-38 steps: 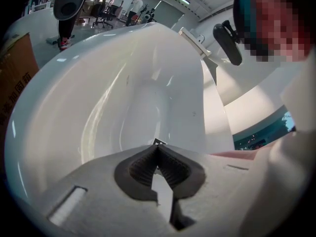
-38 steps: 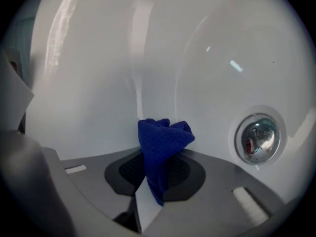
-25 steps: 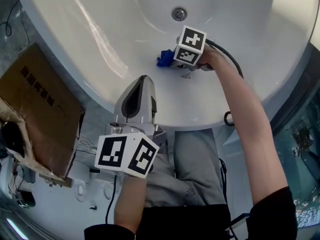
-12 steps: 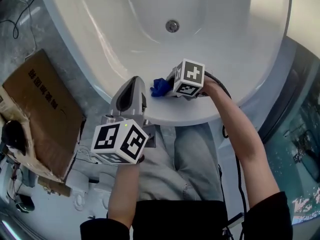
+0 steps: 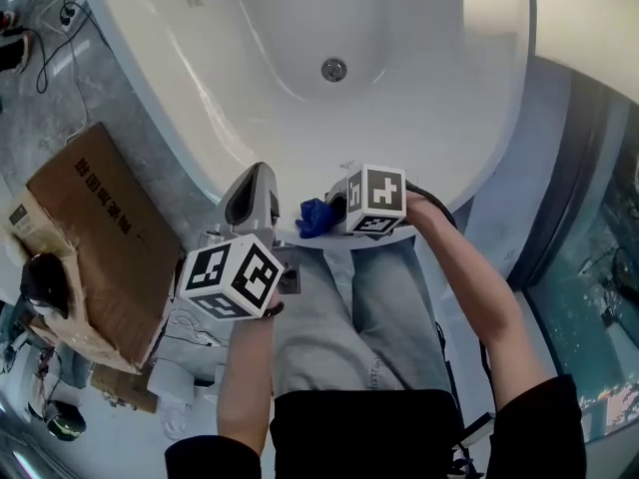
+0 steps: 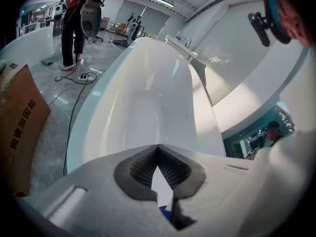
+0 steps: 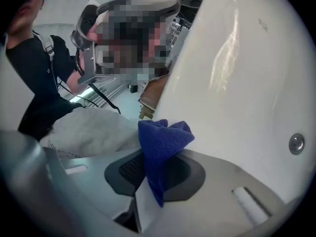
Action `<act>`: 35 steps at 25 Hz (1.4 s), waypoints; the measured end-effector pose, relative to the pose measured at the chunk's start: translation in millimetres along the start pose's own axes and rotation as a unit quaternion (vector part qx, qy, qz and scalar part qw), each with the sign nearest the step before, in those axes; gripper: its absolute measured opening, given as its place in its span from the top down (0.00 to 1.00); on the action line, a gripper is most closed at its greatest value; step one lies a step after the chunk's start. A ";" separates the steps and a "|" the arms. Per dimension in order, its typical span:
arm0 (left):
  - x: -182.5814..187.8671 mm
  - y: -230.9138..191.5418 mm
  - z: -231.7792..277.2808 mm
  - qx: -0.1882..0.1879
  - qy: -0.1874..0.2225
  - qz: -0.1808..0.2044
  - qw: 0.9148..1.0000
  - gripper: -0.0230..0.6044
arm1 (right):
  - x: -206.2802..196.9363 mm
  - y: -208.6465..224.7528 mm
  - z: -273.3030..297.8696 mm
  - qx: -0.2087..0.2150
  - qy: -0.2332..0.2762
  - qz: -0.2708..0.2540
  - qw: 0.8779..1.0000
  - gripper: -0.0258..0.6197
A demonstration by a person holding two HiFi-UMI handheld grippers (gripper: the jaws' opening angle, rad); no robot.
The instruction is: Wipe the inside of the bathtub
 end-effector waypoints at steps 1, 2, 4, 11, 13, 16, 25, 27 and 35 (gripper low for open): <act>2.9 1.4 -1.9 0.001 0.004 0.003 1.000 0.96 | 0.6 -5.0 0.5 0.000 0.001 -0.003 1.000 0.85; 5.8 2.7 -3.7 0.001 0.008 0.006 1.000 0.96 | 1.2 -9.8 1.2 -0.001 0.002 -0.006 1.000 0.85; 12.1 4.6 -7.6 0.002 0.014 0.012 1.000 0.96 | 3.5 -18.7 3.0 -0.006 0.010 -0.011 1.000 0.85; 34.5 17.2 -33.3 0.005 0.048 0.011 0.999 0.96 | 24.1 -52.6 -20.6 -0.042 0.102 -0.034 0.993 0.85; 39.4 23.3 -43.2 0.002 0.058 0.011 0.998 0.96 | 31.3 -63.7 -36.9 -0.073 0.119 -0.045 0.989 0.85; 47.6 34.9 -59.2 -0.005 0.075 0.013 0.997 0.96 | 41.5 -82.8 -64.3 -0.121 0.148 -0.062 0.980 0.85; 100.0 61.9 -126.2 0.000 0.165 0.012 0.986 0.96 | 91.3 -148.7 -132.9 -0.274 0.192 -0.136 0.932 0.85; 117.7 70.5 -142.2 0.003 0.189 0.019 0.982 0.96 | 104.0 -165.0 -149.1 -0.302 0.200 -0.152 0.920 0.85; 145.8 76.8 -218.8 0.013 0.253 0.013 0.967 0.96 | 142.2 -246.2 -178.0 -0.357 0.252 -0.191 0.879 0.85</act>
Point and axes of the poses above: the fingertips, and each gripper's own axes: z forward along the fingers, y to its right, x out of its top, the point moved 7 cm from there along -z, backward along the fingers, and after that the axes turned 13 degrees about x, right-handed, at the moved point
